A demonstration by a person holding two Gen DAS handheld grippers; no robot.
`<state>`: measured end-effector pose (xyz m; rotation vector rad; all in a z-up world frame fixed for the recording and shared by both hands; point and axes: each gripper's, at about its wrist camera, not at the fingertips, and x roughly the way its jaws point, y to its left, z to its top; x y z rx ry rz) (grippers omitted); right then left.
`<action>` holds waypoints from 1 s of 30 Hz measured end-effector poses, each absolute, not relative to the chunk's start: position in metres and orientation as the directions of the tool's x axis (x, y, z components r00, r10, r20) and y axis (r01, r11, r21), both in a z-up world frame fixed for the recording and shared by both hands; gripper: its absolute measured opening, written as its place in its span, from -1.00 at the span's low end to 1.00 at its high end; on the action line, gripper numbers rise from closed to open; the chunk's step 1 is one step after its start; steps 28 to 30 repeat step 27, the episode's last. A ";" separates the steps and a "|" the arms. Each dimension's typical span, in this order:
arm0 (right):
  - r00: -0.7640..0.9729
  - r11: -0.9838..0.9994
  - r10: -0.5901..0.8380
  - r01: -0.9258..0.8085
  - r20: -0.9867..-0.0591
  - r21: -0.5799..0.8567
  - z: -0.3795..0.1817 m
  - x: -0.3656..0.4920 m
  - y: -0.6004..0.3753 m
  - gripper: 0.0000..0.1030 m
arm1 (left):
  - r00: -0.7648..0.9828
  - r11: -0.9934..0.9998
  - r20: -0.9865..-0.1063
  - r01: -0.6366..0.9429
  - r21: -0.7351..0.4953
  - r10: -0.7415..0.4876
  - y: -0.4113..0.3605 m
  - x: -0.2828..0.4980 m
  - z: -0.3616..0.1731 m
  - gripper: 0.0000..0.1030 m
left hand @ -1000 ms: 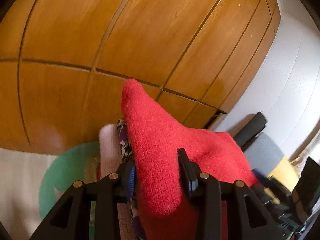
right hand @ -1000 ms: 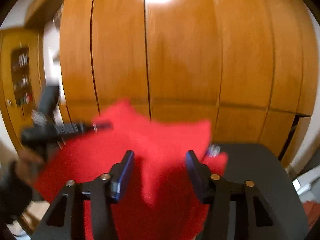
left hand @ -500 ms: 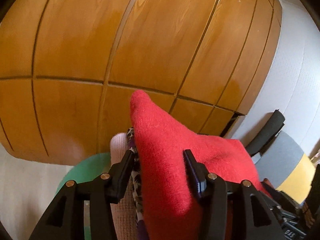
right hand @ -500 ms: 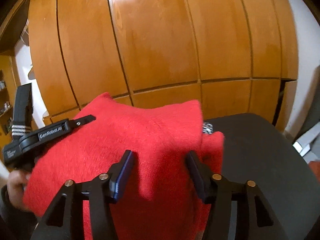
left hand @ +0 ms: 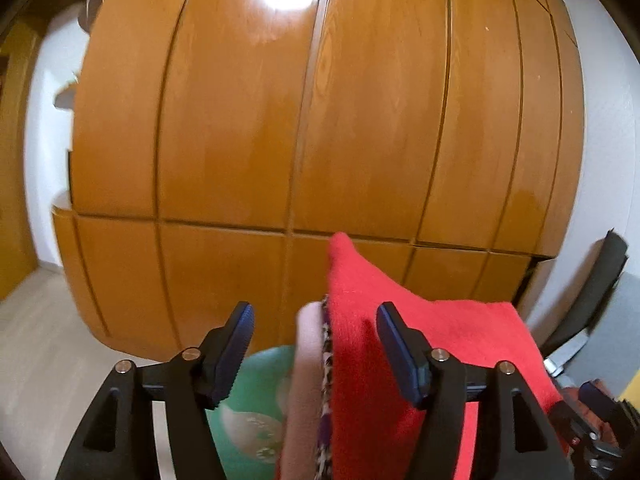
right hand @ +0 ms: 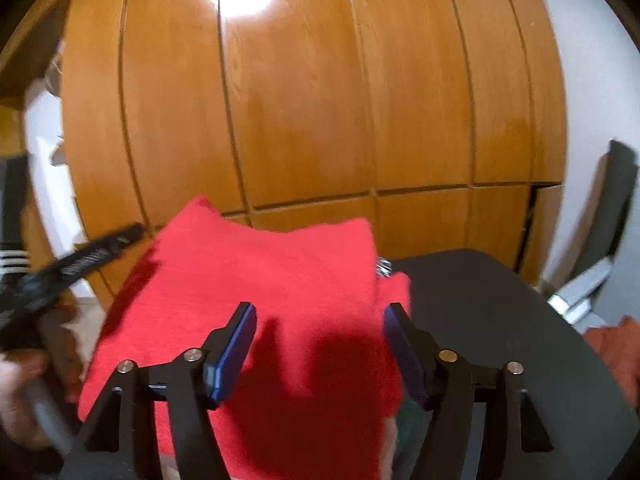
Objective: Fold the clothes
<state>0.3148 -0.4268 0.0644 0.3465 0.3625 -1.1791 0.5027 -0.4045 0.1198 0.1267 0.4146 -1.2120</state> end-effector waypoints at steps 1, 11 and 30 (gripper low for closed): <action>0.316 0.324 -0.833 0.944 -0.455 0.064 0.065 0.315 -0.422 0.56 | 0.294 0.356 -0.371 0.928 -0.109 -0.881 -0.399 0.498 0.122 0.35; 0.226 0.235 -0.849 0.971 -0.477 0.042 0.066 0.309 -0.408 0.86 | 0.260 0.321 -0.441 0.944 -0.070 -0.859 -0.368 0.470 0.128 0.60; 0.198 0.230 -0.861 0.973 -0.469 -0.012 0.067 0.325 -0.405 0.91 | 0.242 0.268 -0.441 0.963 0.003 -0.864 -0.355 0.455 0.134 0.36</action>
